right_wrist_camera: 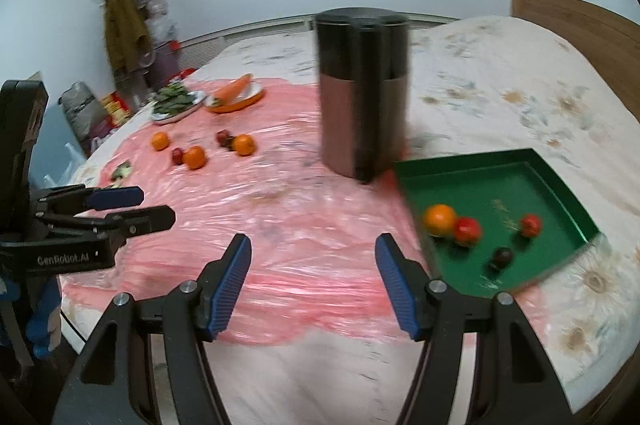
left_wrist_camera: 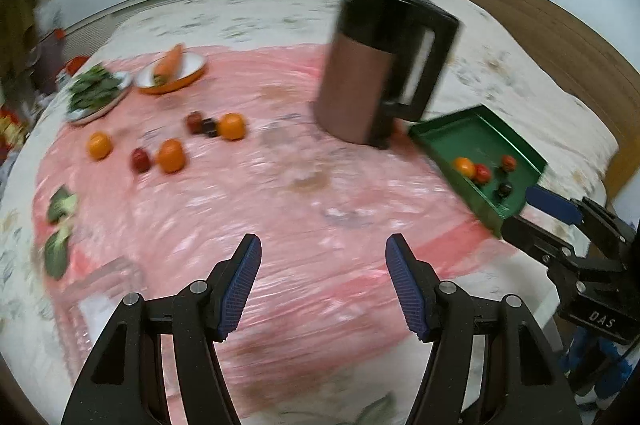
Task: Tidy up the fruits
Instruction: 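Move both open grippers back toward the remaining fruit, then lower the left gripper around an orange while the right gripper approaches another orange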
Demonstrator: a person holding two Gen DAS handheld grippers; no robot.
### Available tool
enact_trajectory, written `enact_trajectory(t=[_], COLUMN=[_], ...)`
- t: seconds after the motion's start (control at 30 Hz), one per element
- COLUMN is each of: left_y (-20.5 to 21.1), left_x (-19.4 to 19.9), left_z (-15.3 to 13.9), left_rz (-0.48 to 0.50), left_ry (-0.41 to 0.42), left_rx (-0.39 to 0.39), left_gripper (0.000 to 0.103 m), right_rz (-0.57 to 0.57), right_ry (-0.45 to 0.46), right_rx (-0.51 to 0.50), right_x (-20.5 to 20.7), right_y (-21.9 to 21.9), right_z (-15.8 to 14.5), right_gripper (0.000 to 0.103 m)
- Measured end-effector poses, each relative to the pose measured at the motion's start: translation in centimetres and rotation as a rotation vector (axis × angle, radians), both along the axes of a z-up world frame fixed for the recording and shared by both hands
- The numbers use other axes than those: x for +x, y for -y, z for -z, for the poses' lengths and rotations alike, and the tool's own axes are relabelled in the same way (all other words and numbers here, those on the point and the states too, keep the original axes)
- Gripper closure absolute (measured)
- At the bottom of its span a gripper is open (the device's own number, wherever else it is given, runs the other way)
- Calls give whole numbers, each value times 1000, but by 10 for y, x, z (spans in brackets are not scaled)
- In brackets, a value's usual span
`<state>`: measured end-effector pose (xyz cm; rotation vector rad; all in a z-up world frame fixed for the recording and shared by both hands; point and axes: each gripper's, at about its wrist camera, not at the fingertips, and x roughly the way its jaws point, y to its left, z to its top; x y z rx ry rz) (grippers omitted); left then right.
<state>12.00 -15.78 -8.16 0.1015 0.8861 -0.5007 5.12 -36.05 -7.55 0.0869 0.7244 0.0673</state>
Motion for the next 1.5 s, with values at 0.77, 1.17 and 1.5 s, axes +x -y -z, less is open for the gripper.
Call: enact_trajectory(t=[0.77,1.17,1.5], left_y=[-95,-83,-69], left_x=[70,151,205], left_z=[44,58,78], left_rz=[-239,-161,-138], left_ry=[-66,-55,-51], left_rx=[-3,10,81], left_gripper=[44,44,44], right_rz=[-274,-379,-411], right_ry=[-36,-41,-62], right_rx=[9,7,-32], right_x=[104,189,257], right_y=[-69,-89,-101], right_z=[29,51,71], right_gripper=[3,3,3])
